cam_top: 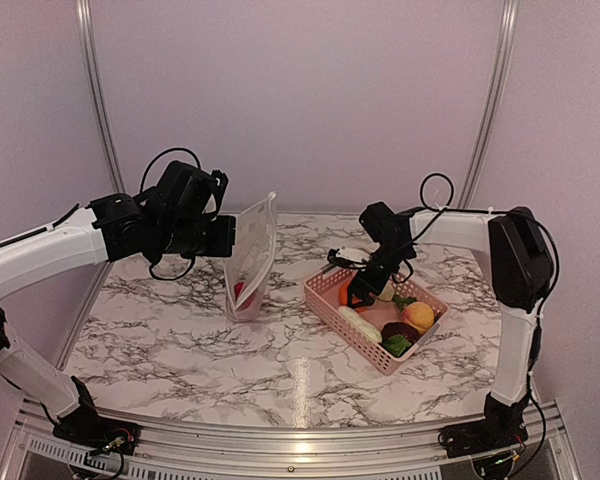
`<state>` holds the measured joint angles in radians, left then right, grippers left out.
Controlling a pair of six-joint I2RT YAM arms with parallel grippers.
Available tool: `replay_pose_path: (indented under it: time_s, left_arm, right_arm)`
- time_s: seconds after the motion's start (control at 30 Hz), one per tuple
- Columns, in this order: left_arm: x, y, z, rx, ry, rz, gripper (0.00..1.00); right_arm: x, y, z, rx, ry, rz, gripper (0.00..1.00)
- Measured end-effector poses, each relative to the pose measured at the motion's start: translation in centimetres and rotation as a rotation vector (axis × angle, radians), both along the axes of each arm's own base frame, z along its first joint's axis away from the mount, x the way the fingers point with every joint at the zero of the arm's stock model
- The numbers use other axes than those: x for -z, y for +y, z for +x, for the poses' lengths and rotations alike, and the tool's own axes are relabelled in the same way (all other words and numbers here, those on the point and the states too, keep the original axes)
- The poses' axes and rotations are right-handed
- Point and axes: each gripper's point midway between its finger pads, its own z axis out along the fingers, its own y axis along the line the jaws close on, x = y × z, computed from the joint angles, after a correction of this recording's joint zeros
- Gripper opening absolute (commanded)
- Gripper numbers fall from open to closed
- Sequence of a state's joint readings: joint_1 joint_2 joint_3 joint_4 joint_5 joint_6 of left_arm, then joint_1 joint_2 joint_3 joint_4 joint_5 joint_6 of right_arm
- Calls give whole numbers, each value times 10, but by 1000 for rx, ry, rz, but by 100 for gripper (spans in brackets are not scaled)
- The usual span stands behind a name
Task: Place the food in the zip-top bag and seal the zipper
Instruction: Pick up the fake fruit from the bin.
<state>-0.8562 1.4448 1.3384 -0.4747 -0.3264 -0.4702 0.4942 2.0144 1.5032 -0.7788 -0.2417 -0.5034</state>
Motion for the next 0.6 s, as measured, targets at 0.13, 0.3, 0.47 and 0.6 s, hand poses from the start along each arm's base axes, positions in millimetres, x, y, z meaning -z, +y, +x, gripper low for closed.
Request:
replay_pose_path:
  time_s: [0.13,0.3,0.47,0.6]
  left_arm:
    - [2,0,-1,3,4,0,0]
    - [5,-1,-1,6,9,1,0]
    - [6,-1,-2,8,11,0,0]
    - [7,-1,-2,8,13,3,0]
  right_arm:
    - [2,0,0,3,6,-2,75]
    - [2,0,0,8,9,0,66]
    - [-2,0,-2,12,11,0,63]
    - [-25,-1,-3,11,-21,18,62]
